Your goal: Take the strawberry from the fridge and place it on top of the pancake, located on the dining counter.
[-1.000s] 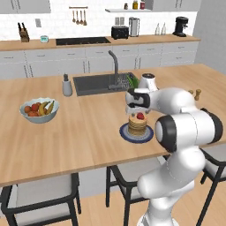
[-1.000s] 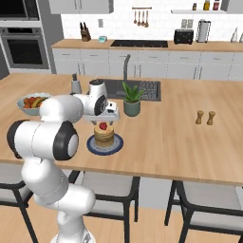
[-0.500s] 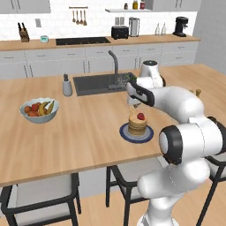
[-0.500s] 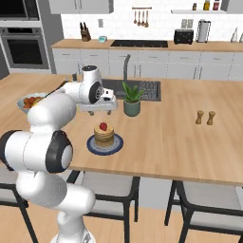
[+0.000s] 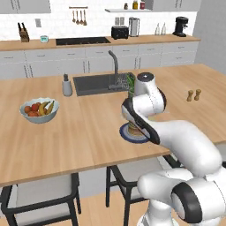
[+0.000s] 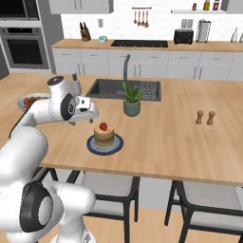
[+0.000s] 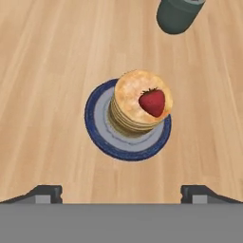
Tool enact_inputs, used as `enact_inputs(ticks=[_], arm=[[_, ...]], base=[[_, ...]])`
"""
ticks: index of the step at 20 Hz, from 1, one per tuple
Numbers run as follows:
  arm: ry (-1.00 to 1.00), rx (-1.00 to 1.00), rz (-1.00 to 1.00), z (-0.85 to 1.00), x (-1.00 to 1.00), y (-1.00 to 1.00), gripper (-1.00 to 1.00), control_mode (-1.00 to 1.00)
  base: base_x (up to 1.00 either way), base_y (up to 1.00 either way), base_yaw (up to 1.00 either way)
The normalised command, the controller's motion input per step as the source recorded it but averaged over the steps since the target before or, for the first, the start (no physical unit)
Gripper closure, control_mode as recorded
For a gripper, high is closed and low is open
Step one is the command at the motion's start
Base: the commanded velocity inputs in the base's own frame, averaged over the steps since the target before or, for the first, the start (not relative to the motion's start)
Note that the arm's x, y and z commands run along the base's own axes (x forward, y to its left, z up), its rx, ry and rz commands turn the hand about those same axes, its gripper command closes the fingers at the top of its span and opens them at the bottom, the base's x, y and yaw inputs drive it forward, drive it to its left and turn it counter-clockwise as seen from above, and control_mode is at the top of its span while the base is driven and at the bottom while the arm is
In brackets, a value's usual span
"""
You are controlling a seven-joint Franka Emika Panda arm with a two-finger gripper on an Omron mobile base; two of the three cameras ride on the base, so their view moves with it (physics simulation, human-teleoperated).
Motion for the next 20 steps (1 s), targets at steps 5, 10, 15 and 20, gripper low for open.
enact_inputs(ticks=[5,10,15,20], arm=[[0.00,-0.15,0.00,0.07,-1.00,0.72,-1.00,-1.00],[0.00,-0.07,0.00,-0.21,-0.95,0.35,-1.00,-1.00],[0.06,-0.10,-0.03,0.00,-0.11,0.58,-1.00,-1.00],[0.08,-0.12,-0.04,-0.10,0.17,0.35,-1.00,-1.00]], base=[[0.00,0.00,0.00],[0.00,0.00,0.00],[0.00,0.00,0.00],[0.00,0.00,0.00]])
